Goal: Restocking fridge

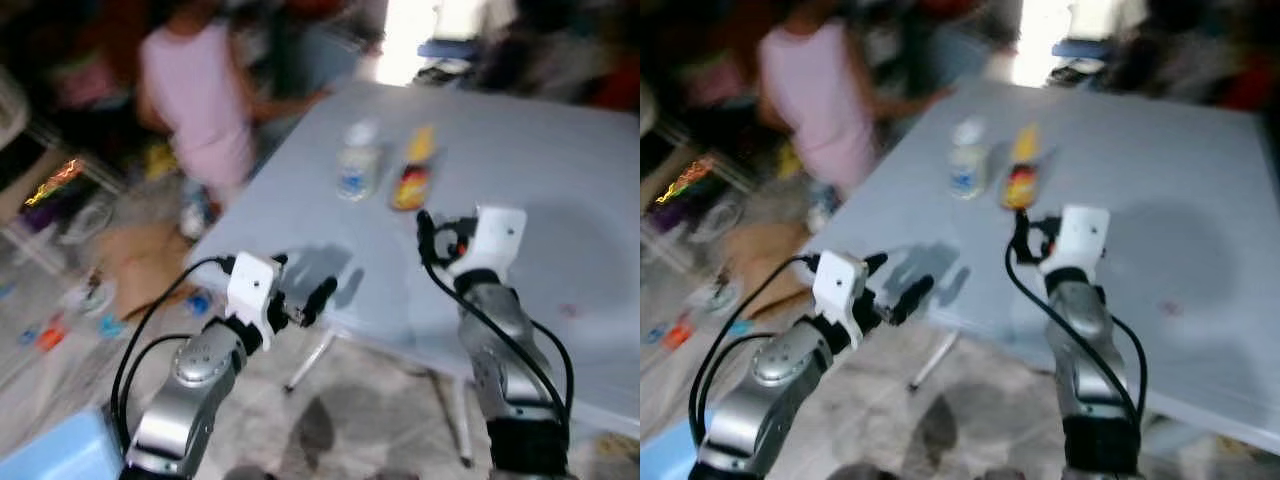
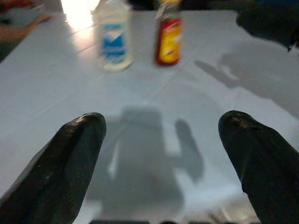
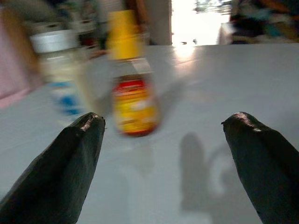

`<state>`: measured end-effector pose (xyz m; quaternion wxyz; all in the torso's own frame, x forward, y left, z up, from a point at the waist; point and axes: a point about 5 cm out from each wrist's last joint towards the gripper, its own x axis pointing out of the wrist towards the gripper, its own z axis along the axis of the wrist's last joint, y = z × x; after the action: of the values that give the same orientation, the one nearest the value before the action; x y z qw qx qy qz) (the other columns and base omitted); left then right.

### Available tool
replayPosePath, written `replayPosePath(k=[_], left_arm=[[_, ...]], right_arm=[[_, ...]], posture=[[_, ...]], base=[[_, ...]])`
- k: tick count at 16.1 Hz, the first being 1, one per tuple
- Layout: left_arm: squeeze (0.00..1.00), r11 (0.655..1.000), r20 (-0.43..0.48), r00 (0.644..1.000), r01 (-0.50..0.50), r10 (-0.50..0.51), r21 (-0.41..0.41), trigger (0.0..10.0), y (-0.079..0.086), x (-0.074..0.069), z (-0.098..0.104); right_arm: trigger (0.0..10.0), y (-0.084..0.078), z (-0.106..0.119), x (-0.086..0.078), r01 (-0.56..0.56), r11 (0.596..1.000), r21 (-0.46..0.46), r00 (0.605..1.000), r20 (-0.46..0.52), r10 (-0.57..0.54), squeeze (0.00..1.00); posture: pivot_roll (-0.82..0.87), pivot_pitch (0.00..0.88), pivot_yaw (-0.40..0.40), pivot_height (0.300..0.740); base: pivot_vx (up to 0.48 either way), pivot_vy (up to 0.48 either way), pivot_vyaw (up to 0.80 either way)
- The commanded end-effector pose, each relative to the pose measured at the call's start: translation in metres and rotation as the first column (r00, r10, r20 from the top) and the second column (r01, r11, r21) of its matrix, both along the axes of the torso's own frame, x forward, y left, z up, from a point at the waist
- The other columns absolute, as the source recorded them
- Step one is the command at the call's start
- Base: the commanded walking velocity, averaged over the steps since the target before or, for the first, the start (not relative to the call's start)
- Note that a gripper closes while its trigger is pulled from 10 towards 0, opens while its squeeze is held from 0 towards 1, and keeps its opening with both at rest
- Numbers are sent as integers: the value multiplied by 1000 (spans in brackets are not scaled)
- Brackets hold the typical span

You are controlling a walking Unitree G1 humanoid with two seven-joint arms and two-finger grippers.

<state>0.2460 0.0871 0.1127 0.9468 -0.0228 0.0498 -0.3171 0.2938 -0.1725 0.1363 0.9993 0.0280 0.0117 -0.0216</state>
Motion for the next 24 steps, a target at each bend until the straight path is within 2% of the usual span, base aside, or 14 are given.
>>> replayPosePath(k=[1, 5, 8, 9, 10, 11, 12, 14, 17, 18, 21, 24], left_arm=[[0, 1000, 8, 1000, 8, -8, 1, 10000, -3, -1, 2], [0, 1000, 16, 1000, 5, -5, 11, 10000, -5, -1, 2], [0, 998, 27, 999, -46, 46, 32, 10000, -1, 2, 1], [0, 979, 101, 980, -181, 171, 97, 10000, 11, 8, 6], [0, 973, 114, 975, -204, 192, 107, 10000, 13, 9, 7], [0, 952, 144, 952, -287, 270, 109, 10000, 20, 12, 11], [0, 935, 152, 935, -338, 320, 105, 10000, 25, 14, 12], [0, 867, 127, 868, -492, 480, 83, 10000, 42, 19, 9], [0, 818, 67, 820, -572, 569, 56, 10000, 56, 19, 4], [0, 816, 44, 817, -576, 575, 47, 10000, 59, 18, 2], [0, 774, 90, 779, -627, 621, 85, 10000, 68, 22, 4], [0, 770, 95, 775, -632, 625, 87, 10000, 70, 22, 6]], right_arm=[[10000, -4, 2, 0, 17, 1000, -6, 1000, 10, -17, 0], [10000, -2, 2, -1, 17, 1000, -11, 1000, 16, -17, 0], [10000, -3, 4, 0, 15, 1000, -11, 1000, 22, -14, 0], [10000, -1, 10, 3, 0, 1000, -21, 999, 44, 0, 0], [10000, 0, 12, 3, -3, 1000, -23, 999, 50, 4, 0], [10000, -1, 17, 5, 1, 1000, -31, 998, 66, 1, 0], [10000, -2, 18, 6, 4, 1000, -28, 998, 66, -2, 0], [10000, 4, 16, 8, -42, 997, -63, 997, 62, 46, 0], [10000, 9, 13, 13, -93, 991, -99, 994, 50, 98, 0], [10000, 11, 13, 16, -105, 989, -100, 993, 44, 110, 0], [10000, 19, 10, 26, -159, 979, -130, 986, 28, 164, 0], [10000, 28, 7, 39, -203, 969, -144, 978, 17, 207, 0]], posture=[[-28, 0, 8, 740], [-33, 0, 11, 740], [-31, 0, 12, 740], [-36, 0, 23, 740], [-39, 0, 21, 740], [-30, 0, 13, 740], [-31, 0, 12, 740], [-30, 5, 8, 740], [-23, 16, 13, 740], [-18, 20, 16, 740], [-1, 23, 20, 740], [22, 31, 25, 740]], base=[[386, 0, 0], [355, 0, 0], [0, 0, 0], [0, 0, 0], [0, 0, 0], [0, 0, 0], [0, 0, 0], [0, 0, 0], [0, 0, 0], [0, 0, 0], [0, 0, 0], [0, 0, 0]])
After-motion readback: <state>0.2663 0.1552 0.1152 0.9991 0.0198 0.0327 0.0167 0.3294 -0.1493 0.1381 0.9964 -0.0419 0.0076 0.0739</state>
